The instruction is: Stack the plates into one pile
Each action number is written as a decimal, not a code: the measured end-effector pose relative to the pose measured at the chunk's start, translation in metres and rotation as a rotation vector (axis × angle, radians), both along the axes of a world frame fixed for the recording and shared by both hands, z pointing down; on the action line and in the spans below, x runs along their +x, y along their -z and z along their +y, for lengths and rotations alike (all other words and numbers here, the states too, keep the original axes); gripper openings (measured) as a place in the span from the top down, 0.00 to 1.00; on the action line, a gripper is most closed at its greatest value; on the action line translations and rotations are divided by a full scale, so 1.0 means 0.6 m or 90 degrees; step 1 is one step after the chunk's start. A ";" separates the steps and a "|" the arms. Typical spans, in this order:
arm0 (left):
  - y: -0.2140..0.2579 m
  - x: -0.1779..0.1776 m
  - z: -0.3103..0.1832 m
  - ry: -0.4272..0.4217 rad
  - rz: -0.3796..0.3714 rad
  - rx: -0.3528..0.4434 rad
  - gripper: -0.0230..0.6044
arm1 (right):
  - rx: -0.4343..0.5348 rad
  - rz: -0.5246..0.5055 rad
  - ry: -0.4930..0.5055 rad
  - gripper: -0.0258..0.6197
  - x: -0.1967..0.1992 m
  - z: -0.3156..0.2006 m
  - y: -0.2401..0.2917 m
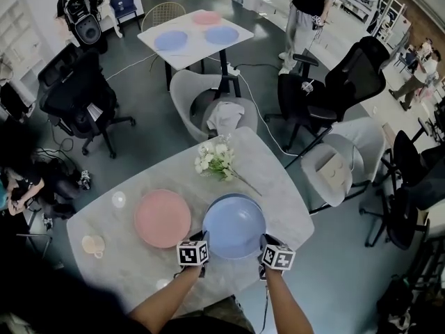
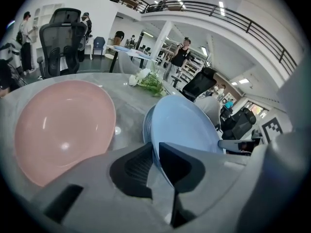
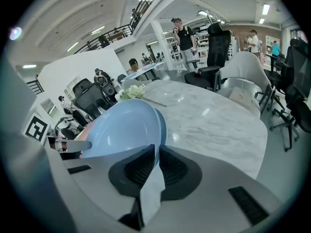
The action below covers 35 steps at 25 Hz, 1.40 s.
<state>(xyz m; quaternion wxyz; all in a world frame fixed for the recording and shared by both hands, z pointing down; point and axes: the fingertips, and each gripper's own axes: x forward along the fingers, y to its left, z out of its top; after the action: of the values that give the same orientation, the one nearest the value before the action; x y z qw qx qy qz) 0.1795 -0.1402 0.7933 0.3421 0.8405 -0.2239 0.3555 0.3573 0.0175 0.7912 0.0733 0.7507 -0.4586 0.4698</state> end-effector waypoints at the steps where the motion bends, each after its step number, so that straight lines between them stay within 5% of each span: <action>1: -0.001 0.006 -0.004 -0.001 0.005 -0.002 0.88 | 0.000 0.002 -0.003 0.91 0.006 -0.004 0.000; 17: -0.031 0.023 -0.015 -0.033 -0.038 -0.022 0.86 | -0.043 -0.008 -0.001 0.91 0.028 -0.025 -0.035; 27: -0.026 0.017 0.001 -0.061 -0.031 -0.020 0.68 | -0.043 0.013 -0.001 0.91 0.027 -0.019 -0.035; 35: -0.016 0.008 0.006 -0.045 -0.022 0.004 0.67 | -0.034 0.024 0.009 0.90 0.026 -0.022 -0.025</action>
<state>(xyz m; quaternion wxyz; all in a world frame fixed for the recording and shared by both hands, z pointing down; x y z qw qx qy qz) 0.1841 -0.1369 0.8027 0.3230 0.8425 -0.2010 0.3814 0.3731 0.0042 0.8060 0.1054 0.7541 -0.4493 0.4672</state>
